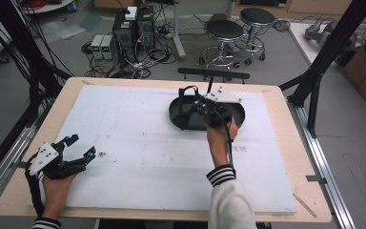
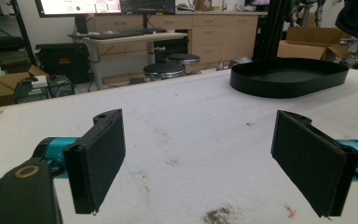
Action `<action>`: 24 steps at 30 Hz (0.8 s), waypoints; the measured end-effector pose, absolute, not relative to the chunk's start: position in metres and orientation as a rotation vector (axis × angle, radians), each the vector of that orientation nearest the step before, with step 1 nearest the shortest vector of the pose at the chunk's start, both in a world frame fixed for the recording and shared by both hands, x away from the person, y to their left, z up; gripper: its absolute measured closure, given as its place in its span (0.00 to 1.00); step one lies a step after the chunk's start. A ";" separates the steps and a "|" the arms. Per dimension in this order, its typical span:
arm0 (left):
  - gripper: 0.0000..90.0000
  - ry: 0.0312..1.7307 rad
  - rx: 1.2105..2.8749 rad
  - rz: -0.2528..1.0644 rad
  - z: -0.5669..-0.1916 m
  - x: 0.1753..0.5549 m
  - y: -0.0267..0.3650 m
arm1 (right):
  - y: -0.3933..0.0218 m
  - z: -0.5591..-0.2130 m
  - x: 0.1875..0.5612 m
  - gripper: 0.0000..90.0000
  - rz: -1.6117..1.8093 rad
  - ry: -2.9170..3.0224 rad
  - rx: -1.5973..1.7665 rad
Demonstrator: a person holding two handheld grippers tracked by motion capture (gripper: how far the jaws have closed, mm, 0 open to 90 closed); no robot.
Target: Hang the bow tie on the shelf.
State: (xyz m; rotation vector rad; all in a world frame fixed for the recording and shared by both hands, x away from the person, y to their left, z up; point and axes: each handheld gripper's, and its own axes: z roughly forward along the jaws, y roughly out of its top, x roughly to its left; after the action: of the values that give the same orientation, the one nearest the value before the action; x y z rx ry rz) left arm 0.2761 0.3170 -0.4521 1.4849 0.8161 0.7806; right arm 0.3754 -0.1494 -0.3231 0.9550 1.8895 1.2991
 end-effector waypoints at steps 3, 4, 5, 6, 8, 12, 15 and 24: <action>0.20 0.818 1.485 0.778 -0.452 0.276 0.317 | -0.151 -0.320 0.386 0.95 1.278 1.871 0.964; 0.20 0.819 1.484 0.778 -0.452 0.276 0.317 | -0.152 -0.319 0.389 0.95 1.273 1.867 0.968; 0.20 0.819 1.484 0.778 -0.452 0.276 0.317 | -0.153 -0.319 0.391 0.95 1.268 1.854 0.969; 0.20 0.819 1.483 0.777 -0.452 0.276 0.317 | -0.154 -0.319 0.394 0.95 1.264 1.846 0.971; 0.20 0.819 1.484 0.778 -0.452 0.276 0.317 | -0.158 -0.319 0.399 0.95 1.248 1.833 0.996; 0.20 0.818 1.485 0.779 -0.452 0.276 0.317 | -0.165 -0.319 0.408 0.95 1.251 1.793 1.032; 0.20 0.823 1.479 0.776 -0.452 0.277 0.317 | -0.168 -0.318 0.417 0.95 1.239 1.773 1.048; 0.20 0.819 1.483 0.778 -0.452 0.276 0.318 | -0.178 -0.338 0.441 0.95 1.219 1.743 1.109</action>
State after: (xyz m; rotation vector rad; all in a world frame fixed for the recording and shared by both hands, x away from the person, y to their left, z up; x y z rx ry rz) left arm 0.2763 0.3175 -0.4521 1.4835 0.8187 0.7778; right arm 0.4415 -0.1782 -0.3383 1.1091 1.7434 1.2195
